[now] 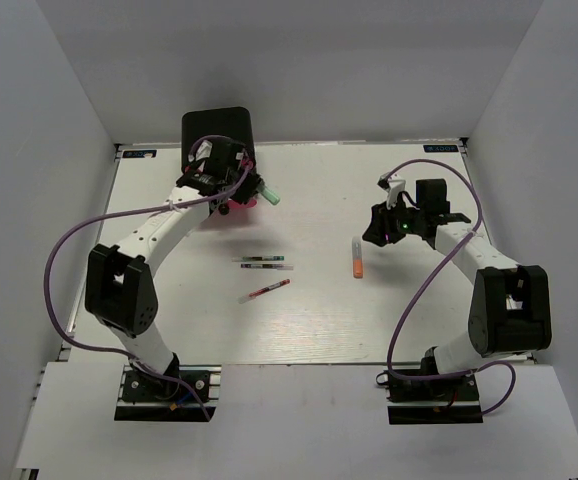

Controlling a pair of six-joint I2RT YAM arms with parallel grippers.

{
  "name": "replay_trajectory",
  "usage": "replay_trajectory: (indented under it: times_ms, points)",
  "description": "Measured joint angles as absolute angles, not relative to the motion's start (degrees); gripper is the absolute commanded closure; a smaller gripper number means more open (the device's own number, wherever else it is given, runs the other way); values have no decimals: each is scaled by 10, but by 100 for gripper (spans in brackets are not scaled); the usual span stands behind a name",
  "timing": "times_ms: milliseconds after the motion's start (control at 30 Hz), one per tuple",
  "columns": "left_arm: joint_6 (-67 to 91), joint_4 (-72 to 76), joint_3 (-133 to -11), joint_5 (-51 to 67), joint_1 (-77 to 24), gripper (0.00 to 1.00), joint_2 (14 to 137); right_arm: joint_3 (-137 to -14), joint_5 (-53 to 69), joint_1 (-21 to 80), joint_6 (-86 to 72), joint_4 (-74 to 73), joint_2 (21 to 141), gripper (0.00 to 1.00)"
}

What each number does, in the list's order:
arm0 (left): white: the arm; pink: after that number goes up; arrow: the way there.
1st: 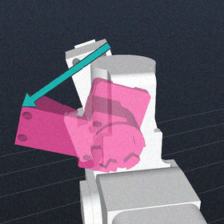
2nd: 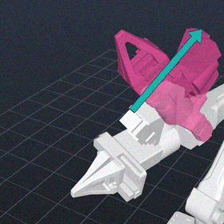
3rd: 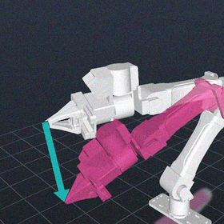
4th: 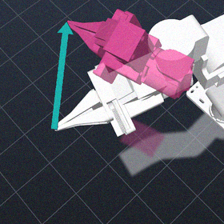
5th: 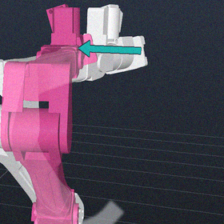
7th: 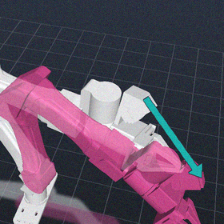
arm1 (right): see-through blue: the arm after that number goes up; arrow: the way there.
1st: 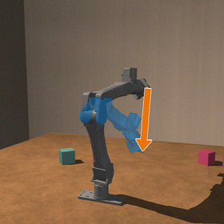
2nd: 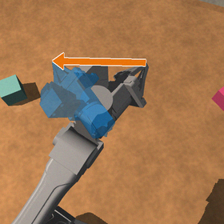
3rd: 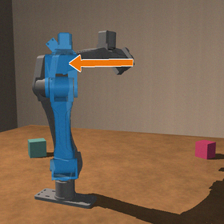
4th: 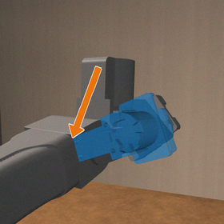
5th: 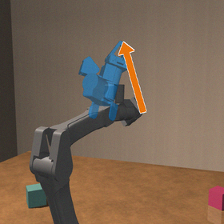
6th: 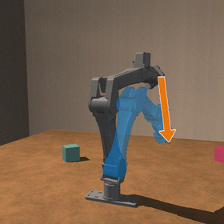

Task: Sort the stationery into containers
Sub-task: Place the stationery into the container

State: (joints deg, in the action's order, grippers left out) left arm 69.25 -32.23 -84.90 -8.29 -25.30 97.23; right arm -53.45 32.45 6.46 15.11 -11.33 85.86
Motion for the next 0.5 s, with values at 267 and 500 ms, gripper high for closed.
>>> replay_trajectory:
  times_ms: [267,500]
  points:
    - [865,-209,-708,-103,-214,100,917,-533,329,65,156,-100,859,50]
    - [952,-170,-687,-159,-180,100,881,-526,331,65,162,-95,863,50]
